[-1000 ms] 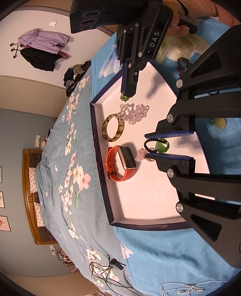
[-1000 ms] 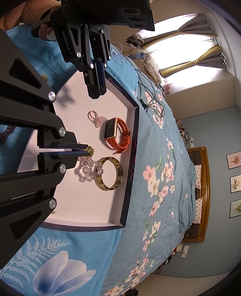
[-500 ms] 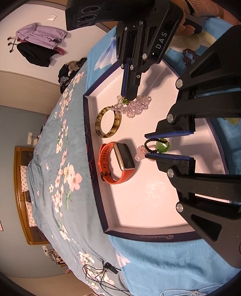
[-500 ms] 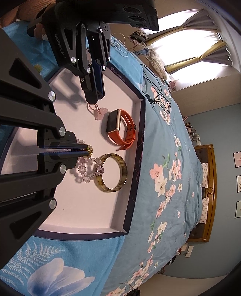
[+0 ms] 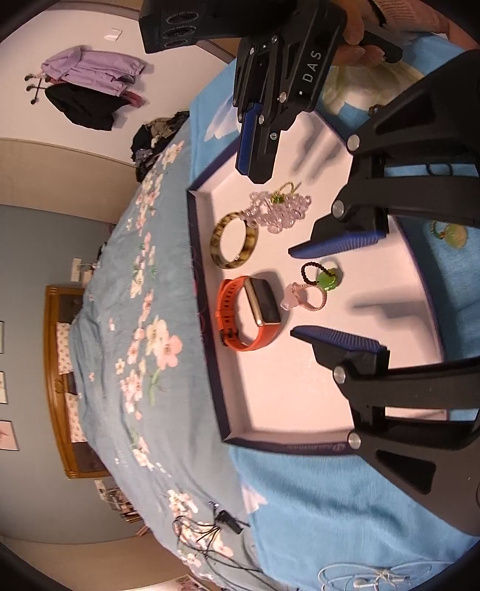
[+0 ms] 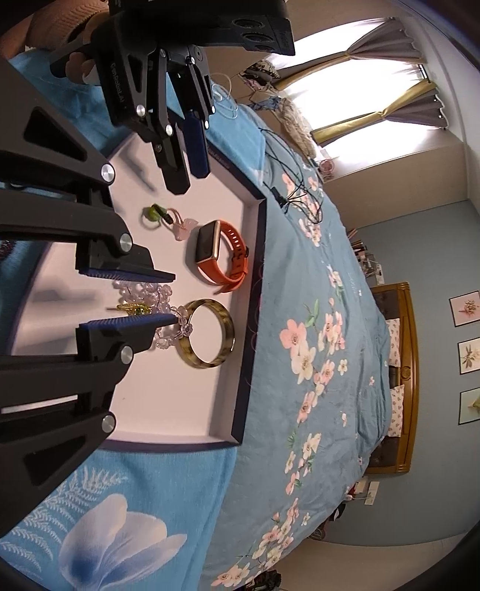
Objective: Organize jewelry
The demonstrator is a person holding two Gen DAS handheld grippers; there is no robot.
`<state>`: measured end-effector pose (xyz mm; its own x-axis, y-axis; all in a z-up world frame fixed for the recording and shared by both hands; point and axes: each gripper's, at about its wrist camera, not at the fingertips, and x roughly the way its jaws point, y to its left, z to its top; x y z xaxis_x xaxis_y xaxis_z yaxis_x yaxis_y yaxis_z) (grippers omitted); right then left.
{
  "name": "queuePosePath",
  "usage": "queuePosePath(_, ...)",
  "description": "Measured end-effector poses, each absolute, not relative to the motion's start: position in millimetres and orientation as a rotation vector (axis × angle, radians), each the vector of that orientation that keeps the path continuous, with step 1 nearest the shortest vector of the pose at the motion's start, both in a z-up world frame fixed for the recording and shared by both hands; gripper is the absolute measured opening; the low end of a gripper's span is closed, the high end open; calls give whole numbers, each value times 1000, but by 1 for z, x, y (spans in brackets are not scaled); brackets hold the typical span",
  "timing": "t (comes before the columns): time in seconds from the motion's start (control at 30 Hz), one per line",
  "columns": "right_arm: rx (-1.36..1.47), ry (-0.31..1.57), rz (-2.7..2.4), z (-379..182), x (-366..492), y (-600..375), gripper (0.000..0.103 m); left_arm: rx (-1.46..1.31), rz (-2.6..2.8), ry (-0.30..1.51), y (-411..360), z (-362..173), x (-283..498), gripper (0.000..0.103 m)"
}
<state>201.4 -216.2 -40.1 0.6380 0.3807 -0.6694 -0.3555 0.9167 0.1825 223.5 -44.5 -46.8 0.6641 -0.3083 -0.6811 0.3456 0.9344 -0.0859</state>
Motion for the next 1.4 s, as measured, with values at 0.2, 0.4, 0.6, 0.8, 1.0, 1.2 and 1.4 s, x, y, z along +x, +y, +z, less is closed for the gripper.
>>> queuePosePath(0.2,5,740,473,-29,168,-222,19,65,-411,702,-38,-31,189,40)
queuePosePath(0.4,-104,779,522,-39,129,-219,21,116,-503,693,-44,-34,145,41)
queuePosePath(0.6,-159,845,521,-58,111,-220,35,175,-604,717,-66,-47,118,43)
queuePosePath(0.8,-196,874,514,-69,98,-217,39,194,-642,774,-88,-65,118,43)
queuePosePath(1.0,-203,887,503,-74,96,-216,25,168,-598,865,-89,-81,139,41)
queuePosePath(1.2,-200,885,514,-72,91,-221,6,139,-570,889,-83,-86,151,39)
queuePosePath(1.4,-142,863,534,-63,84,-230,5,130,-565,857,-78,-80,149,39)
